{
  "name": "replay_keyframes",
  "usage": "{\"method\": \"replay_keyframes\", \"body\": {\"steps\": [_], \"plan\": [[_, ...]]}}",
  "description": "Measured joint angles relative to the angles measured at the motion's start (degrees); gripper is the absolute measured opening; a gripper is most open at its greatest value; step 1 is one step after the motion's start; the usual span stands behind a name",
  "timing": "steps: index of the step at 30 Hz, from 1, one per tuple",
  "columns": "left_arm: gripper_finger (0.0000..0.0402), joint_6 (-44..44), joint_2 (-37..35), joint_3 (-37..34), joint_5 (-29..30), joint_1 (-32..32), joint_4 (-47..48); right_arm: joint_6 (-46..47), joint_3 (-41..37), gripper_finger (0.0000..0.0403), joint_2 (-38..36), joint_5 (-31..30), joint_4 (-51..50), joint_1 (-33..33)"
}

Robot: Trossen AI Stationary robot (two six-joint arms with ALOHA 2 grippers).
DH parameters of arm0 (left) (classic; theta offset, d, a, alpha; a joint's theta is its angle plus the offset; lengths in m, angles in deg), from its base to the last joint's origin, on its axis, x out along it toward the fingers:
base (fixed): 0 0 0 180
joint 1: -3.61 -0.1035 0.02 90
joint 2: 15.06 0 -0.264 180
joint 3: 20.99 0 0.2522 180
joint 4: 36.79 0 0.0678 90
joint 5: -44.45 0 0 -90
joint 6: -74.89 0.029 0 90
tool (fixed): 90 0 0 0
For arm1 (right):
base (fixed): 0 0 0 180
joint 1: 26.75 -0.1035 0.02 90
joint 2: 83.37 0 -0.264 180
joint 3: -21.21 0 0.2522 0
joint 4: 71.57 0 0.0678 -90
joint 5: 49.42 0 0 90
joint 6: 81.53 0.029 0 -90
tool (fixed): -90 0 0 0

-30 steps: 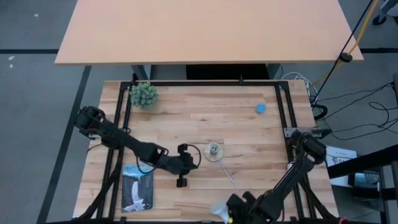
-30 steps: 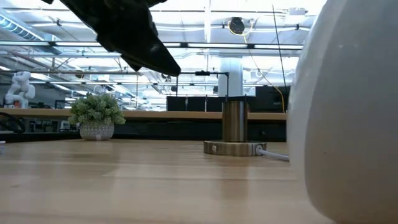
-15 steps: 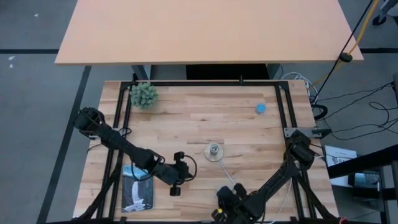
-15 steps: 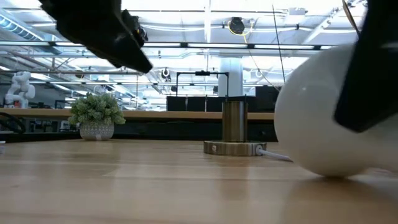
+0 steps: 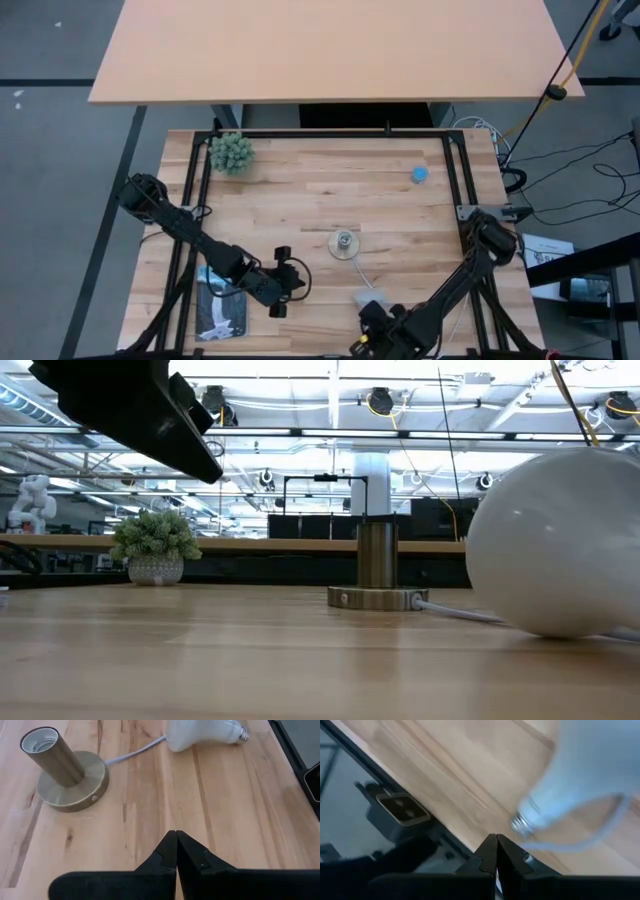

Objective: Screw lightbulb
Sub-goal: Insert the lightbulb into the lamp

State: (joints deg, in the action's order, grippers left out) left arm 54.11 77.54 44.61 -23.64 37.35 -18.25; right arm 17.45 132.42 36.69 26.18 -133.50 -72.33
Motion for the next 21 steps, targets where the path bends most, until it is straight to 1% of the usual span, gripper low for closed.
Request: {"method": "replay_keyframes", "body": {"steps": [2, 4, 7, 10, 15, 21], "plan": [[0.0002, -0.01, 0.00, 0.00, 0.02, 0.00, -0.02, 0.07, 0.00, 0.0000, -0.72, 2.57, -1.93, 0.08], [0.0002, -0.07, 0.00, 0.00, 0.02, 0.00, 0.00, 0.84, 0.00, 0.0000, -1.28, 3.76, -4.24, 0.11], [0.0002, -0.14, 0.00, 0.00, 0.00, 0.00, -0.04, 3.08, 0.00, 0.0000, -1.52, 3.90, -5.96, 0.23], [0.0002, -0.14, 0.00, 0.00, 0.00, 0.00, -0.04, 3.25, 0.00, 0.0012, -1.52, 3.87, -6.01, 0.41], [0.0002, -0.12, 0.00, 0.00, 0.00, 0.00, -0.06, 4.36, 0.00, 0.0056, -1.52, 3.88, -6.16, 1.39], [0.0002, -0.12, 0.00, 0.00, 0.00, 0.00, -0.04, 7.57, 0.00, 0.0128, -0.63, 2.29, -7.23, 3.26]]}}
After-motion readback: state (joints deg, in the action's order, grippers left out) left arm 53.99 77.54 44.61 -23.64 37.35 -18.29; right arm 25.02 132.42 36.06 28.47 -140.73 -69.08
